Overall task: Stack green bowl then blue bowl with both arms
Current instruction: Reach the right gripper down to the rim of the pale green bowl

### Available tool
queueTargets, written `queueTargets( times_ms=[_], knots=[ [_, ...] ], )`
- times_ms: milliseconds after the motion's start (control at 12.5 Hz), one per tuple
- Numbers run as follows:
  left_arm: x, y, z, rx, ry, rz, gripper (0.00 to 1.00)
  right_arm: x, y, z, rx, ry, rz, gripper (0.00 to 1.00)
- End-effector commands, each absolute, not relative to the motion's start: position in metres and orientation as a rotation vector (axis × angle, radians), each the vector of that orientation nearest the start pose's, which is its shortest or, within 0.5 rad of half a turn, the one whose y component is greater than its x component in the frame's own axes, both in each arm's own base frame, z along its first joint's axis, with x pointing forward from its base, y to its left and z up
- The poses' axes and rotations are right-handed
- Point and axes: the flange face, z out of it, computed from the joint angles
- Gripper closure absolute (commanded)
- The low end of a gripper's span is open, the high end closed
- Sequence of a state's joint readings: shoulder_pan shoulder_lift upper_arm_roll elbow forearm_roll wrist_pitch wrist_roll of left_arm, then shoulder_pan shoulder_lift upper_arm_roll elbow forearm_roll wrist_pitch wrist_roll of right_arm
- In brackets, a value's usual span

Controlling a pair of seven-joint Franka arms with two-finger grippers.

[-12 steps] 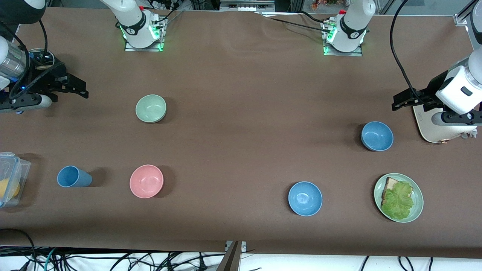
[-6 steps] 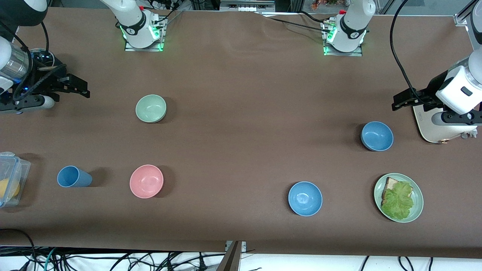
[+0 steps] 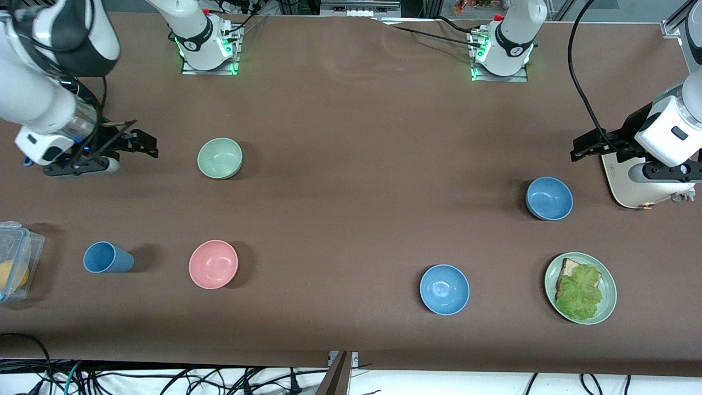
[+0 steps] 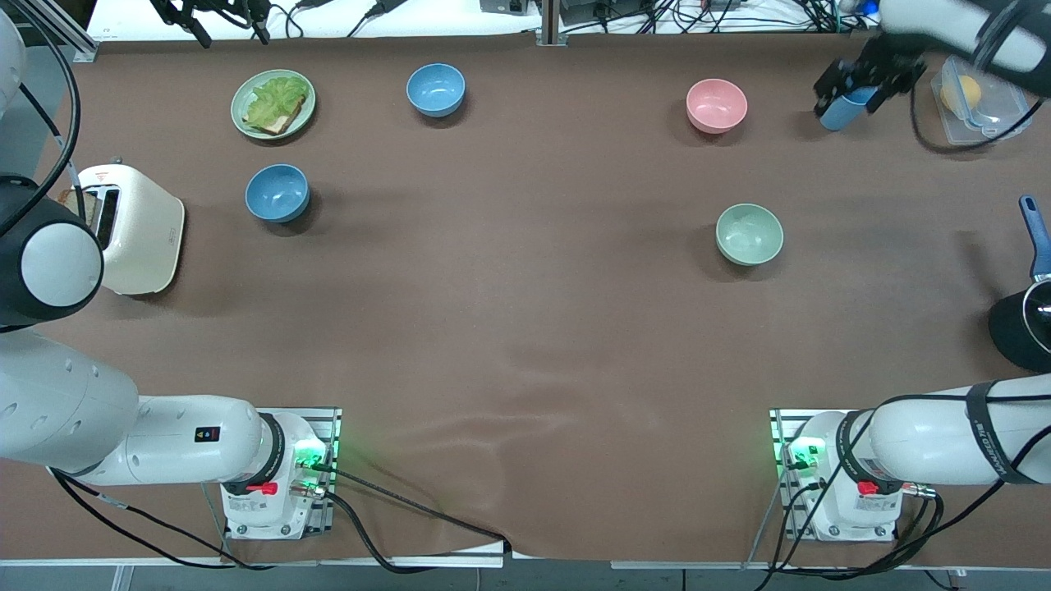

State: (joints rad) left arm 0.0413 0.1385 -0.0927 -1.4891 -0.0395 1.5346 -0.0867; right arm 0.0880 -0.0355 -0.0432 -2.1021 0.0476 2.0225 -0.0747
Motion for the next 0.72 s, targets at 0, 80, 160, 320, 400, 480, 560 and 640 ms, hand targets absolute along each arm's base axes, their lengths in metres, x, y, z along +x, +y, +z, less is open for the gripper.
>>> queueTargets(
  times_ms=[0,80,160,320,400,480,560,640],
  knots=[
    [0.590,-0.030,0.585,-3.179,-0.027,0.154,0.00,0.481,0.023,0.379,-3.101,-0.115,-0.009,0.00],
    [0.590,-0.030,0.585,-3.179,-0.027,0.154,0.00,0.472,0.023,0.358,-3.102,-0.107,-0.031,0.00],
    [0.590,-0.030,0.585,-3.179,-0.027,0.154,0.00,0.462,0.022,0.336,-3.105,-0.105,-0.057,0.00],
    [0.590,-0.030,0.585,-3.179,-0.027,0.154,0.00,0.443,0.025,0.295,-3.109,-0.115,-0.100,0.00],
    [0.590,-0.030,0.585,-3.179,-0.027,0.154,0.00,0.437,0.026,0.275,-3.112,-0.120,-0.107,0.00],
    [0.590,-0.030,0.585,-3.179,-0.027,0.154,0.00,0.435,0.031,0.258,-3.114,-0.137,-0.119,0.00],
    [0.590,-0.030,0.585,-3.179,-0.027,0.154,0.00,0.435,0.039,0.243,-3.114,-0.164,-0.131,0.00],
    [0.590,-0.030,0.585,-3.179,-0.027,0.154,0.00,0.435,0.040,0.227,-3.115,-0.170,-0.152,0.00]
  ],
)
